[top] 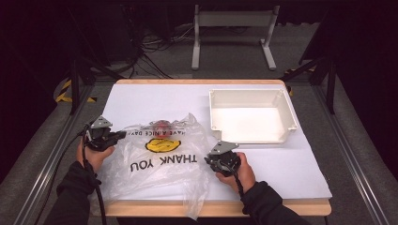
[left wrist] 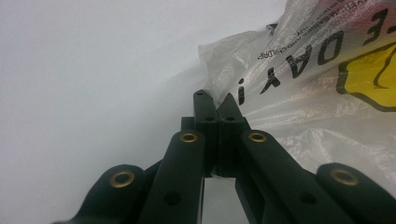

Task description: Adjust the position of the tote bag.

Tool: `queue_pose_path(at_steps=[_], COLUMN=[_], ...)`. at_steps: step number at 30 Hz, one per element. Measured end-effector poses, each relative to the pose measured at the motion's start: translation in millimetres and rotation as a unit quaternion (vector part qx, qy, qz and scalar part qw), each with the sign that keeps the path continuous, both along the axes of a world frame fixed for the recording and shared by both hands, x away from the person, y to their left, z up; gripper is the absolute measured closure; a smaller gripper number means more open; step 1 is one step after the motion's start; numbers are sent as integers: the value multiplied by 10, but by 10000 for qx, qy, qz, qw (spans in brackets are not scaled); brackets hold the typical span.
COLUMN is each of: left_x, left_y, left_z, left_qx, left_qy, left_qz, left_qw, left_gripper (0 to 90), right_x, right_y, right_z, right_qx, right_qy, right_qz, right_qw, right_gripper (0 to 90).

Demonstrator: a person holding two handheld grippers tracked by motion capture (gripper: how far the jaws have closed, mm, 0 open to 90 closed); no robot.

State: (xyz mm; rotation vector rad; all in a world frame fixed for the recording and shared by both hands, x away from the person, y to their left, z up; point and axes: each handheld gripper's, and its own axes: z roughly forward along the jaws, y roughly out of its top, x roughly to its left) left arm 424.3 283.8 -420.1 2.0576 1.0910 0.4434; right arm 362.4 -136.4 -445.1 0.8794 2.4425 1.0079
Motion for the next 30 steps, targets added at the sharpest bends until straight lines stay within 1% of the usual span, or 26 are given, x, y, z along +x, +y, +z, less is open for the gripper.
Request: queue_pose_path(at_steps=[1, 4, 5, 8, 10, 11, 14, 15, 18, 19, 20, 22, 24, 25, 27, 29, 30], left_x=[1, 4, 5, 5, 10, 10, 12, 9, 9, 5, 4, -3, -12, -17, -26, -38, -41], left_y=[0, 6, 9, 35, 58, 63, 74, 76, 108, 109, 120, 144, 166, 172, 175, 188, 197], left_z=[0, -3, -2, 3, 10, 16, 39, 42, 64, 65, 71, 70, 59, 54, 30, 11, 6], left_qx=[-6, -41, -13, -33, -84, -78, -23, -91, -100, -118, -91, -106, -124, -132, -72, -104, -99], left_qy=[1, -34, -58, -66, -71, -109, -132, -135, -175, -164, -170, -150, -159, -137, -127, -132, -133], left_qz=[7, 59, 76, 120, 126, 174, 189, 242, 247, 288, 292, 310, 330, 333, 345, 316, 251], left_qw=[10000, 10000, 10000, 9999, 9999, 9998, 9997, 9996, 9995, 9994, 9994, 9994, 9993, 9993, 9993, 9994, 9995], left_gripper=[900, 900, 900, 900, 900, 900, 900, 900, 900, 900, 900, 900, 900, 900, 900, 899, 894], right_x=[9, 37, 42, 55, 64, 70, 112, 131, 205, 227, 238, 253, 273, 288, 301, 306, 307], right_y=[-31, -99, -111, -123, -124, -119, -92, -86, -78, -71, -64, -44, -29, -21, -8, -4, -13], right_z=[10, 45, 57, 84, 95, 101, 129, 140, 198, 219, 235, 284, 312, 324, 327, 317, 315], right_qx=[15, 82, 95, 89, 46, 21, -22, -11, 39, 64, 85, 77, 134, 125, 154, 158, 195], right_qy=[-46, -150, -206, -340, -431, -480, -598, -611, -654, -670, -685, -874, -914, -926, -942, -956, -917], right_qz=[-68, -200, -254, -315, -324, -318, -348, -370, -397, -407, -411, -384, -385, -376, -407, -416, -369], right_qw=[10000, 9997, 9994, 9989, 9985, 9983, 9976, 9974, 9971, 9969, 9968, 9954, 9950, 9949, 9946, 9944, 9949], right_gripper=[900, 900, 900, 900, 900, 900, 900, 900, 900, 900, 900, 900, 900, 900, 894, 852, 845])
